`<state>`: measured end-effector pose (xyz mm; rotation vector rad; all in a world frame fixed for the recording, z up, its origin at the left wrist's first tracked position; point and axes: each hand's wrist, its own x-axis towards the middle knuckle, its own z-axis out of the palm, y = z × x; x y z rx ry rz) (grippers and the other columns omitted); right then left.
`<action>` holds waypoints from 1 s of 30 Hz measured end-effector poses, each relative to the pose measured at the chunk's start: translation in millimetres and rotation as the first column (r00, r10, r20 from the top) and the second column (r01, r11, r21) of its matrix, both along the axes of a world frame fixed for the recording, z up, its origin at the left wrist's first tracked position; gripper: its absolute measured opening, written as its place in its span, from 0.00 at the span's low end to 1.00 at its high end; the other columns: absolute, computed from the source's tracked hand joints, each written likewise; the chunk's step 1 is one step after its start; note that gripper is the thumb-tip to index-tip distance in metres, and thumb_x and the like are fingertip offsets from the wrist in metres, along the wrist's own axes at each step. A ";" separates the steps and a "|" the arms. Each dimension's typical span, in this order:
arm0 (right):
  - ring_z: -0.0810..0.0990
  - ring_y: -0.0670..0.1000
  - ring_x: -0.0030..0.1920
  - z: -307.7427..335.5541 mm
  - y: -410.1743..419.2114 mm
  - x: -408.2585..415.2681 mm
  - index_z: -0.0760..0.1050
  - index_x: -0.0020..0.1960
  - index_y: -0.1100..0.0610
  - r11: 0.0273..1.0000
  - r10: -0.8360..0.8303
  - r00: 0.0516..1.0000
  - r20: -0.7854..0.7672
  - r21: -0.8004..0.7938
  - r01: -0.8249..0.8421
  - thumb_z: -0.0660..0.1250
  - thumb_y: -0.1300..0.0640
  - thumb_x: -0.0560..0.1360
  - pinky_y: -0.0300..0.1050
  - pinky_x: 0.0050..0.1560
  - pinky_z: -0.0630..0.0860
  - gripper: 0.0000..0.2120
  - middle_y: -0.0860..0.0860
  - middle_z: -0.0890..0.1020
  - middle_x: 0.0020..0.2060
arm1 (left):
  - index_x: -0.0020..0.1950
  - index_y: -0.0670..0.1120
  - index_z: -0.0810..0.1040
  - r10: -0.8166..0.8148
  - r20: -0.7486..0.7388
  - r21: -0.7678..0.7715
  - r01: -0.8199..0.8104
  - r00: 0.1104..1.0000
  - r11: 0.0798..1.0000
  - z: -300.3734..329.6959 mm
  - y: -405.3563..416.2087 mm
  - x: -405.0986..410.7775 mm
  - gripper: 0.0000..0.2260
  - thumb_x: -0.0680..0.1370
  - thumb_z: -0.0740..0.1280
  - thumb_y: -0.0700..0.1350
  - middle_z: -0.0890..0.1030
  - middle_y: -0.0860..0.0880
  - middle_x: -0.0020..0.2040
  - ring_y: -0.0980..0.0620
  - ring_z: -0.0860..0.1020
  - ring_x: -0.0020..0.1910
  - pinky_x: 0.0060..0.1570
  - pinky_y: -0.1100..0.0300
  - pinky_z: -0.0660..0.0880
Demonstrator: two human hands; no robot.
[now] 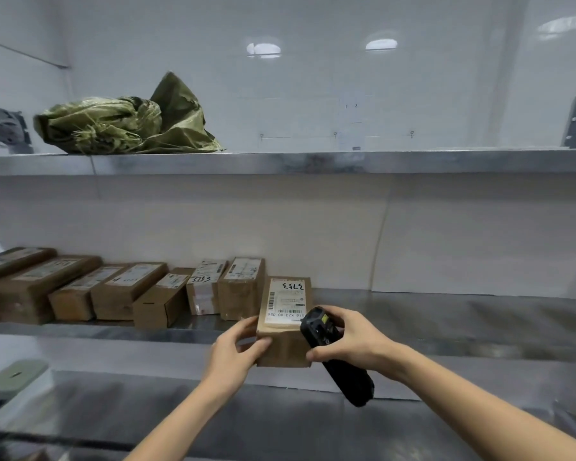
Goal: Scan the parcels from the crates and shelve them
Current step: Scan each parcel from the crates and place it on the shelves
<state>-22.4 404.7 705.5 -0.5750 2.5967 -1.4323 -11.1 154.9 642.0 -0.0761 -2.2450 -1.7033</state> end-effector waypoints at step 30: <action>0.83 0.41 0.51 -16.9 -21.1 -127.7 0.79 0.60 0.40 0.998 -0.044 0.999 -0.004 0.054 0.044 0.83 0.56 0.65 0.35 0.51 0.81 0.27 0.41 0.84 0.52 | 0.61 0.58 0.80 0.057 0.057 0.055 -0.060 0.997 0.997 -24.8 -12.2 -125.6 0.14 0.76 0.75 0.49 0.86 0.54 0.52 0.54 0.83 0.53 0.48 0.48 0.84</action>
